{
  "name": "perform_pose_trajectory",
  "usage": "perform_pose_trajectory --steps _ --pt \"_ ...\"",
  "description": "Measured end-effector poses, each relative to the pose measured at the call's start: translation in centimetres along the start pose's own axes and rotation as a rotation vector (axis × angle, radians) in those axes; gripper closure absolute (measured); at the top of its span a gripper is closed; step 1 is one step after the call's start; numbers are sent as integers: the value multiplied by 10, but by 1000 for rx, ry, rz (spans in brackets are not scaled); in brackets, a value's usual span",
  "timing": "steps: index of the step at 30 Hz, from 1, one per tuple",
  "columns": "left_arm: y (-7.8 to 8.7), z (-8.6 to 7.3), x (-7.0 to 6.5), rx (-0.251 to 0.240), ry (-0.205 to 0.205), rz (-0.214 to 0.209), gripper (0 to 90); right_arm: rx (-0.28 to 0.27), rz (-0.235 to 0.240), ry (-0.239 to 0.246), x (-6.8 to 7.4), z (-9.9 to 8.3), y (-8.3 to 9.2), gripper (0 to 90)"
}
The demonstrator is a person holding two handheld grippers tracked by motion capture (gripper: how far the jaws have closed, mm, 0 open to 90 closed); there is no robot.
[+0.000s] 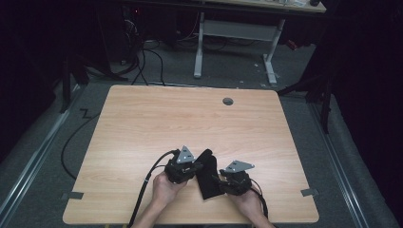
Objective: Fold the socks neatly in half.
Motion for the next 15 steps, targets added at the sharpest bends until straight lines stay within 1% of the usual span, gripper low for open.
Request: perform_pose_trajectory --steps 2,4,6,8,11,13,15 --pt "-3 -4 -7 9 -9 -18 838 -1 -6 -1 0 0 0 586" --pt "-8 -8 -12 15 -2 -33 838 -2 -9 -4 1 1 -1 586" --pt "-14 -14 -13 35 -2 -31 838 -9 -8 -6 1 1 -2 583" --pt "-19 -17 -12 54 -1 -26 838 -12 -11 -6 1 2 -3 579" --pt "-22 -17 -7 50 9 -23 838 -15 -11 -11 0 3 -4 563" --pt "-22 -17 -3 49 6 -21 839 -14 6 -34 -1 3 -3 554" --pt "-21 -17 3 52 -1 -9 838 -25 15 -38 -1 3 0 557"
Point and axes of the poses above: each handheld gripper's, and its own axes: y roughly backward along the jaws, z roughly out of its top, x roughly to its left, the point moved 7 cm from there along -y, roughly forward along the jaws, and after that the axes turned 10 degrees about -z, right-handed, at the moved point
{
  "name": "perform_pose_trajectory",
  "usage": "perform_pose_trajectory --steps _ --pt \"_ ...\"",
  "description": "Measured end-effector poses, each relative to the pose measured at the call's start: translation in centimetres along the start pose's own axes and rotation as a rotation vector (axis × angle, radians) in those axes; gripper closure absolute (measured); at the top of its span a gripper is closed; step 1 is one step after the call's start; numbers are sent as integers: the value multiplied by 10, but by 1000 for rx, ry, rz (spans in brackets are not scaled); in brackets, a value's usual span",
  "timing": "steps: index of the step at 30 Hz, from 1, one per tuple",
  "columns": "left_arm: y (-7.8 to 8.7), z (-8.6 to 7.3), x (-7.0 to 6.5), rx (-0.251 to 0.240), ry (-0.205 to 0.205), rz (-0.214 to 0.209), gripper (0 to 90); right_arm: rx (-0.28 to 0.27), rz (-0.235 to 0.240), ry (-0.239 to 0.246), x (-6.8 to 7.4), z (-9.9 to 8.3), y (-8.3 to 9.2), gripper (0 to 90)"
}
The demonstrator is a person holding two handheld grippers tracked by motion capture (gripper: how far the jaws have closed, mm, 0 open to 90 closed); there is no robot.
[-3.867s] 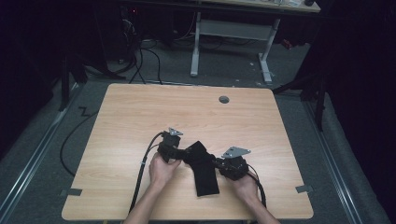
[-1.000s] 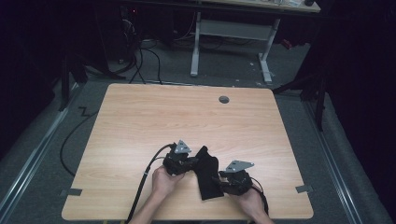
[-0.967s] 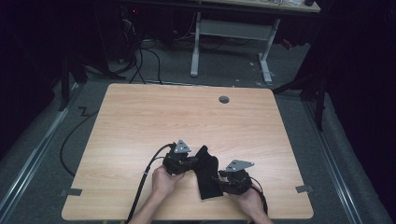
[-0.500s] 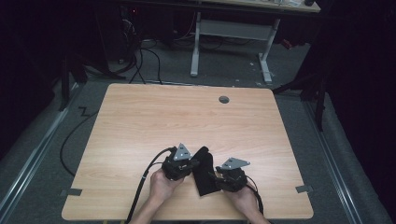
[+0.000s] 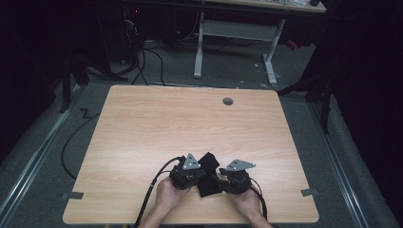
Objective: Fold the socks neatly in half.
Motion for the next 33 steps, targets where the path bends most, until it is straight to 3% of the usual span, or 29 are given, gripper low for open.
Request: perform_pose_trajectory --steps 4,9,15,20,24,26,33 --pt "3 1 15 -19 29 8 839 -29 -9 39 6 1 7 563" --pt "3 2 22 -24 20 10 842 -17 13 60 11 2 5 588" --pt "2 5 29 -26 33 16 845 15 -8 53 9 6 -7 582" --pt "-2 6 41 -51 80 11 847 2 -17 43 8 8 -13 584" --pt "-4 12 48 -32 80 30 846 -2 -29 34 7 13 -18 584" --pt "-4 15 50 -31 95 33 847 0 -32 33 7 16 -21 579" --pt "10 18 42 -45 64 41 849 -1 -43 23 6 17 -23 580"
Point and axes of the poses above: each handheld gripper's, and its own axes: y roughly backward along the jaws, z roughly out of its top, x roughly to its left, the point moved 7 cm from there along -y, roughly forward along the jaws, and after that the axes turned 10 degrees about -z, right-handed, at the moved point
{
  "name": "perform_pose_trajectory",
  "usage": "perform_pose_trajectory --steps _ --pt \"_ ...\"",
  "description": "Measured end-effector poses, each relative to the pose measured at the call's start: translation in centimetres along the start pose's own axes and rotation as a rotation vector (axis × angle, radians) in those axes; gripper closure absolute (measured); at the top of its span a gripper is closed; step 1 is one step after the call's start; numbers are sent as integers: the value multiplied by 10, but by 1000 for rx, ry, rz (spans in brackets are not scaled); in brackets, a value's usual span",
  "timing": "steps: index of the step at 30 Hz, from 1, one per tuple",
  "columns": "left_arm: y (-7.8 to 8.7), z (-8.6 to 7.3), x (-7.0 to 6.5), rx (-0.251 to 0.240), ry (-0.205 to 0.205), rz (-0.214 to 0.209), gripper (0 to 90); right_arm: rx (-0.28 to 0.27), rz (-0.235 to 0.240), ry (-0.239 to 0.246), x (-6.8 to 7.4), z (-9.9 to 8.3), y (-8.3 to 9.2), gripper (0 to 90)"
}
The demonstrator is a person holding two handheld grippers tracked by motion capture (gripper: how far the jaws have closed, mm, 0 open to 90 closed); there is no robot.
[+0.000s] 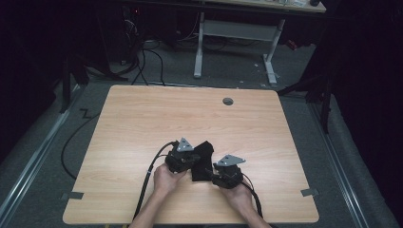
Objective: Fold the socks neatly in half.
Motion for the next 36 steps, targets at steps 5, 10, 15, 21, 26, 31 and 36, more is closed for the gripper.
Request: perform_pose_trajectory --steps 5,10,15,21,26,31,36 --pt "12 0 -12 -6 -32 -17 848 6 -6 -5 0 1 0 582" --pt "16 -8 -22 22 -62 -13 848 7 -6 -3 0 1 0 583" --pt "16 -19 -33 42 -79 -30 847 9 -9 -3 1 1 0 584" --pt "5 -32 -37 76 -96 -24 843 13 -23 14 1 2 0 577" --pt "4 -31 -29 58 -65 -33 842 8 -22 1 0 1 7 570" --pt "1 -24 -21 63 -73 -7 841 3 -5 -7 -3 -1 14 570" --pt "-3 -19 -18 63 -79 10 842 17 -17 8 -3 -2 13 571"
Point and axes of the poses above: each handheld gripper's, and its own axes: y roughly backward along the jaws, z roughly out of its top, x roughly to its left, the point moved 7 cm from there along -y, roughly forward along the jaws, and after that the axes turned 10 degrees about -z, right-handed, at the moved point
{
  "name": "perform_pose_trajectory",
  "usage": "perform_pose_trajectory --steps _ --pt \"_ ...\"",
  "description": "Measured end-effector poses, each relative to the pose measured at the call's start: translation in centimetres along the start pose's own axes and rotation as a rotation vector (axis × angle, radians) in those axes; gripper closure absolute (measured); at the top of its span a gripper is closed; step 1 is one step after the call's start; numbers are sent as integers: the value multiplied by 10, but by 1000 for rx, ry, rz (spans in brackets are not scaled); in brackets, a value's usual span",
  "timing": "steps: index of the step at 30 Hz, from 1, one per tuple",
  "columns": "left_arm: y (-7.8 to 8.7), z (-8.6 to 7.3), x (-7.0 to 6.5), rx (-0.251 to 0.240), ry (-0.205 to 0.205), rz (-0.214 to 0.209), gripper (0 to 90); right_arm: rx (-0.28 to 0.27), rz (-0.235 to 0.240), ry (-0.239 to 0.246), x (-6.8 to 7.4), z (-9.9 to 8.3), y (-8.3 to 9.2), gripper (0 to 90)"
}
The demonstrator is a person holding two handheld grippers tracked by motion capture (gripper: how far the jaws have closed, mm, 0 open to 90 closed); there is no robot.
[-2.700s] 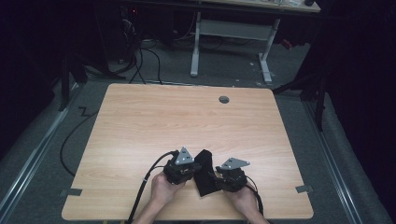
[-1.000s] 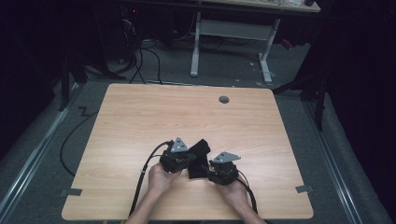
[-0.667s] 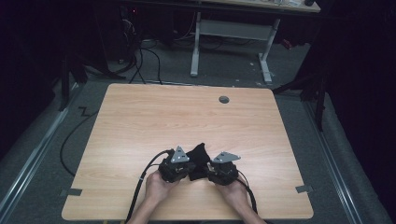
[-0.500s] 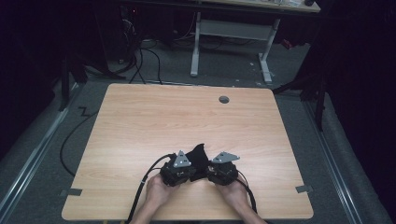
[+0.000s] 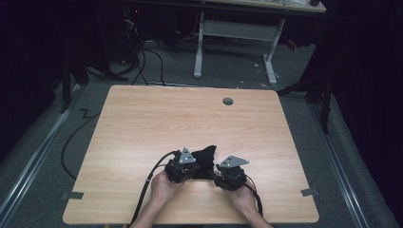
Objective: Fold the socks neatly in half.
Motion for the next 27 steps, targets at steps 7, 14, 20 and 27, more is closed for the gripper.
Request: perform_pose_trajectory --steps 7,14,20,27 --pt "16 6 -9 -40 -26 5 843 21 -6 -15 -1 2 -8 568" --pt "6 -9 -17 36 -54 -7 840 9 -14 -23 -1 1 -9 572" --pt "11 -7 -17 -2 -8 -25 750 -18 -5 -15 -2 0 -2 531" --pt "26 1 -13 -89 62 -26 644 -61 30 41 -5 3 25 682"
Point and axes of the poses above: each handheld gripper's, and its own axes: y roughly backward along the jaws, z roughly out of its top, x roughly to its left, the point moved 7 cm from there along -y, roughly forward along the jaws, and after that the axes turned 10 degrees about -z, right-handed, at the moved point
